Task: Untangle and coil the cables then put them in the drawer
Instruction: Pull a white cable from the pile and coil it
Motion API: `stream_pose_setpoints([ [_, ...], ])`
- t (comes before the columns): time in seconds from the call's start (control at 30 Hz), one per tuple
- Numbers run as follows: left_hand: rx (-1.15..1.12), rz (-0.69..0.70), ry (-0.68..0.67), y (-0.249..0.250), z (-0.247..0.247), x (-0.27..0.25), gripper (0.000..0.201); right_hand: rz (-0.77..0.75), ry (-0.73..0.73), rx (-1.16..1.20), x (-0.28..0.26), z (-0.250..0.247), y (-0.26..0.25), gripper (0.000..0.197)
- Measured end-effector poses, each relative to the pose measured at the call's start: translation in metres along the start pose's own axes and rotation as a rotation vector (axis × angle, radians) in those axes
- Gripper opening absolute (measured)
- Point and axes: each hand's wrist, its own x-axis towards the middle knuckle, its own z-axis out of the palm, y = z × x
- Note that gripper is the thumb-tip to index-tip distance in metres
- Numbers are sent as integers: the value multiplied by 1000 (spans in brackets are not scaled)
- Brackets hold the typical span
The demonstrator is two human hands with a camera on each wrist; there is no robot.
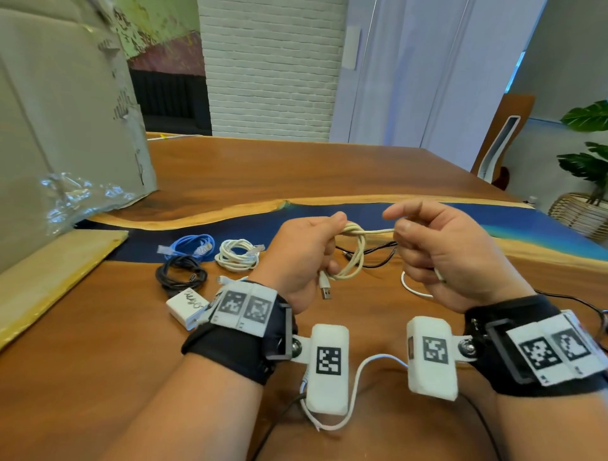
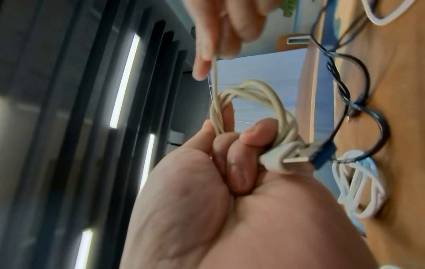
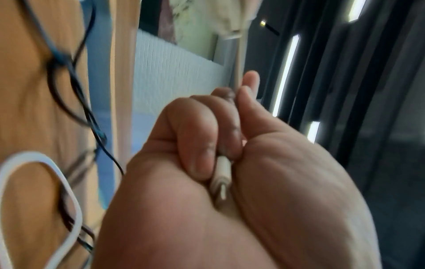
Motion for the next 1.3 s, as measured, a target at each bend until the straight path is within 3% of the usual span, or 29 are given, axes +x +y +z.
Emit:
stream_pose_setpoints([
  [0.13,-269,-70,-14,7,2,-4,32,-180,9,-398,0,-1,3,24],
  [0.27,-380,-83,-31,10,6,-6,33,-247,-20,-562,-4,1,-3,19],
  [0.43,-391,-75,-14,5,13,-7,45,-296,111,-740,3,6,9,19],
  [0.63,-342,-20,4,6,12,-7,36,-225,130,-358,3,30,22,11],
  [0.77,-275,23,26,5,7,-4,35,-115,43,-135,2,38,23,15],
  [0.87,-178,69,65,5,7,-4,26,-48,6,-80,2,41,22,20],
  [1.03,-84,135,89,4,8,-3,39,-59,18,-69,1,42,24,17],
  [1.2,75,212,97,-1,5,0,42,85,25,172,2,38,21,27],
  [1.3,192,271,80,-6,4,0,38,54,5,-34,2,38,25,31],
])
